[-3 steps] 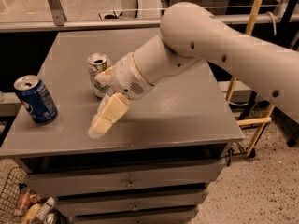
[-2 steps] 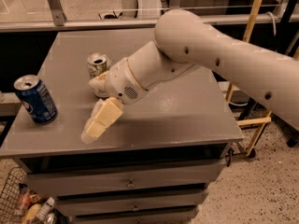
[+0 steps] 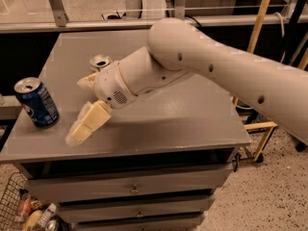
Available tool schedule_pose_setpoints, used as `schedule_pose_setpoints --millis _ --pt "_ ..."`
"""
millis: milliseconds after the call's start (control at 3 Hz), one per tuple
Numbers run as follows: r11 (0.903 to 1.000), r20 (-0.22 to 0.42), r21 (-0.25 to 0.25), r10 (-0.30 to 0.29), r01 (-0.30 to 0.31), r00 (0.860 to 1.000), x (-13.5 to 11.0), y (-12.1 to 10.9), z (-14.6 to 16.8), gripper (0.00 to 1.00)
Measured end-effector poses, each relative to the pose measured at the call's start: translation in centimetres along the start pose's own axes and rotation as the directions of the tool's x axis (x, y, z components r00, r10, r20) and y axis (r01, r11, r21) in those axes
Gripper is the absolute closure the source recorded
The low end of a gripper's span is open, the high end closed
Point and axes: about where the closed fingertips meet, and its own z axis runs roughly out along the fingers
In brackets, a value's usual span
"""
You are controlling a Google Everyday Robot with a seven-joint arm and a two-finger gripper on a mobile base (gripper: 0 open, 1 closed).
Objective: Pick pepsi can
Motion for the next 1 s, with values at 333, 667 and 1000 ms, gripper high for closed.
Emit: schedule_pose_setpoints --millis 333,667,1000 --pt "0.9997 0.060 0.023 -0.009 0.007 0.998 -1.0 -1.1 1.5 0.00" --pt "0.9995 0.112 0.031 -0.009 0.005 0.994 -2.0 -1.9 3.0 0.00" --pt "0.9998 0.150 0.021 0.001 -0.004 0.989 -2.6 -2.0 4.8 0.00"
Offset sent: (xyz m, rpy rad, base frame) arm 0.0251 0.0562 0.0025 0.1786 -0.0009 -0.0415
